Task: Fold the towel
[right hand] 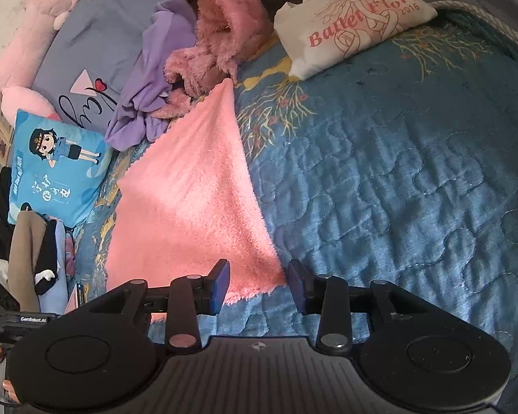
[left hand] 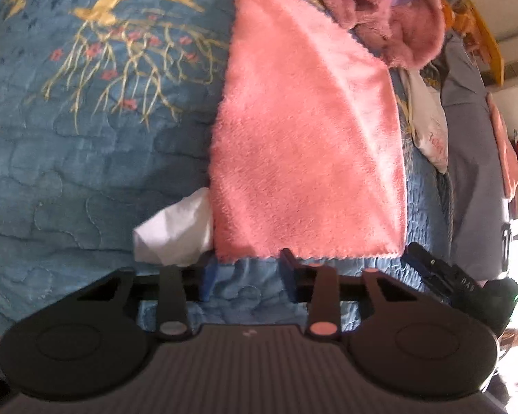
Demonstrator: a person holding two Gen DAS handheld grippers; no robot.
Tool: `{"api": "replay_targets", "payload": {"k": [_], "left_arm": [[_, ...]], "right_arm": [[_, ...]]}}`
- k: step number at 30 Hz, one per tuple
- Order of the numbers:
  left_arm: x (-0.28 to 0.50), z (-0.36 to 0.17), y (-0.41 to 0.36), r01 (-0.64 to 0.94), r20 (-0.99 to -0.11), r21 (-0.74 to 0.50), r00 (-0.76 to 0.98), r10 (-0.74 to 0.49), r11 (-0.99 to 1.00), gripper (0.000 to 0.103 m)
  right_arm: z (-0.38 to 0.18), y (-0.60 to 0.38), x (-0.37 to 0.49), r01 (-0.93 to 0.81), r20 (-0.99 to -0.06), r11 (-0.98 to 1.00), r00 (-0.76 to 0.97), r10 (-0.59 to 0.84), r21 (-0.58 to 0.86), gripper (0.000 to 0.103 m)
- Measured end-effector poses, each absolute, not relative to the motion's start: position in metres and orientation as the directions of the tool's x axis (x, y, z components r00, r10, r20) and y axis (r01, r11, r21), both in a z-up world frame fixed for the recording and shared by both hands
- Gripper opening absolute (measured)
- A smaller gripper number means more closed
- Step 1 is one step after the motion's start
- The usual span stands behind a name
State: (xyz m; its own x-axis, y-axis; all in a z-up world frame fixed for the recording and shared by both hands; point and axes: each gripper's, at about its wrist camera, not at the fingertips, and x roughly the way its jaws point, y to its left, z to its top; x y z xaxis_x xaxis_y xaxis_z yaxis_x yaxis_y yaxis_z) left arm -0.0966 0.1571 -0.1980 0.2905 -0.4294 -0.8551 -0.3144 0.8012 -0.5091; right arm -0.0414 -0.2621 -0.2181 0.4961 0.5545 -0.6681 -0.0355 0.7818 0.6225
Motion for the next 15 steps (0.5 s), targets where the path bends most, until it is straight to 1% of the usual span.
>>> {"api": "replay_targets", "payload": {"k": [1,2,4,6,9,10,11,12,13,15], "left_arm": [[-0.098,-0.199,0.158,-0.321,-0.849,-0.52,0.298,-0.437,0.791,0.021],[-0.098,-0.199,0.159,-0.325,-0.844,-0.528,0.305,-0.441,0.785,0.02],[-0.097,-0.199,0.158,-0.32,-0.845,-0.524,0.315,-0.433,0.79,0.009],[-0.096,-0.198,0.157,-0.319,-0.846,-0.518,0.327,-0.421,0.794,0.008],[-0.099,-0.196,0.16,-0.33,-0.843,-0.52,0.345,-0.412,0.788,0.004],[-0.1,-0.197,0.161,-0.334,-0.842,-0.523,0.349,-0.412,0.784,0.004],[-0.101,-0.196,0.162,-0.335,-0.841,-0.523,0.351,-0.411,0.784,0.004],[-0.101,-0.196,0.162,-0.335,-0.841,-0.523,0.353,-0.41,0.784,0.003],[-0.099,-0.198,0.161,-0.335,-0.841,-0.523,0.355,-0.409,0.784,0.003],[-0.101,-0.196,0.162,-0.335,-0.838,-0.525,0.364,-0.407,0.782,0.003]], "right_arm": [[-0.219,-0.262,-0.042,-0.032,-0.667,0.78,0.496,0.556,0.625,0.037],[-0.219,-0.262,-0.042,-0.028,-0.666,0.777,0.496,0.557,0.628,0.037],[-0.221,-0.261,-0.043,-0.021,-0.665,0.773,0.496,0.559,0.634,0.037],[-0.222,-0.262,-0.043,-0.007,-0.662,0.764,0.494,0.564,0.645,0.037],[-0.226,-0.267,-0.042,0.039,-0.652,0.732,0.488,0.58,0.681,0.031],[-0.228,-0.268,-0.042,0.055,-0.648,0.72,0.486,0.586,0.692,0.027],[-0.229,-0.27,-0.042,0.071,-0.645,0.708,0.484,0.591,0.702,0.019],[-0.23,-0.27,-0.042,0.076,-0.642,0.702,0.482,0.596,0.708,0.015],[-0.23,-0.269,-0.043,0.072,-0.641,0.702,0.482,0.598,0.709,0.007],[-0.228,-0.267,-0.044,0.064,-0.637,0.705,0.492,0.594,0.707,0.003]]}}
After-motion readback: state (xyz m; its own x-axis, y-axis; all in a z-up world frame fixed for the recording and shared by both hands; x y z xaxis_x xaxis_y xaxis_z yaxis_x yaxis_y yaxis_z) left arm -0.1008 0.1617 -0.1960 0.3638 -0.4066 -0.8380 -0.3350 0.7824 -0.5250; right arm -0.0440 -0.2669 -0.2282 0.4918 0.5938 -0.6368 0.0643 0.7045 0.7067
